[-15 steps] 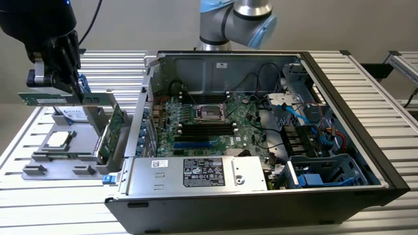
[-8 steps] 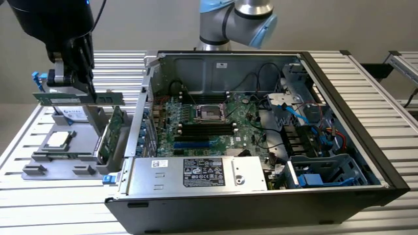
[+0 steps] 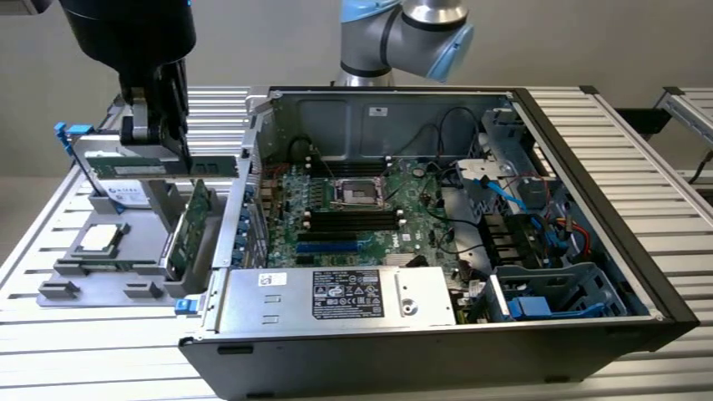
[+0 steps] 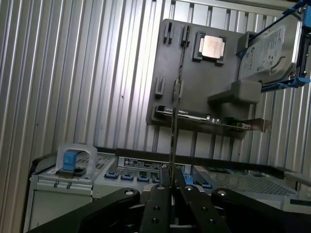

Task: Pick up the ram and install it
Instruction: 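Pick up the ram and move it above insertion slot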

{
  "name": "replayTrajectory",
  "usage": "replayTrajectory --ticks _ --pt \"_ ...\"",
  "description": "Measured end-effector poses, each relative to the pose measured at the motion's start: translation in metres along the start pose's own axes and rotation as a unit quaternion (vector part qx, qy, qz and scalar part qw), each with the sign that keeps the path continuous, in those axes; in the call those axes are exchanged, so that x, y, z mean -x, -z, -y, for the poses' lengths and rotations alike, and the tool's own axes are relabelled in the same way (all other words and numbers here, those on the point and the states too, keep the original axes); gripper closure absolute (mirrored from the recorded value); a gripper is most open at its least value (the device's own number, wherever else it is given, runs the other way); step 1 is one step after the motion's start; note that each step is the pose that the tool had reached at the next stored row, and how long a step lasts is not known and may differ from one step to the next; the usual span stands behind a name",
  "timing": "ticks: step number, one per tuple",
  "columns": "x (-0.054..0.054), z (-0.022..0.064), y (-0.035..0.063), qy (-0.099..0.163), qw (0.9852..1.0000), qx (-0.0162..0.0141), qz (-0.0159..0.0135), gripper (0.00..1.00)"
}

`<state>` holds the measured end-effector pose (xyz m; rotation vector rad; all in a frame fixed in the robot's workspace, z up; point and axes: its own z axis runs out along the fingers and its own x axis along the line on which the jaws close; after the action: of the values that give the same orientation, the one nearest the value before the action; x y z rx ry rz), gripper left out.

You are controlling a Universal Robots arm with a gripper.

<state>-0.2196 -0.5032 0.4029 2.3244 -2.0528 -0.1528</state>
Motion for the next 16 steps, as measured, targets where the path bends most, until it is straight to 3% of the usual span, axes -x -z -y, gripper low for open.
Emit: replayTrajectory --ticks 3,6,10,16 --pt "0.0 0.0045 0.0005 0.002 1.0 -0.0004 0.0005 0.86" --pt "0.0 0.0109 0.0011 0.003 1.0 -0.0036 0.0011 0.86" --pt "0.001 0.0225 0.0022 0.003 1.0 -0.0073 0.0029 0.86" --pt "0.003 0.042 0.0037 0.004 0.9999 -0.009 0.0044 0.86"
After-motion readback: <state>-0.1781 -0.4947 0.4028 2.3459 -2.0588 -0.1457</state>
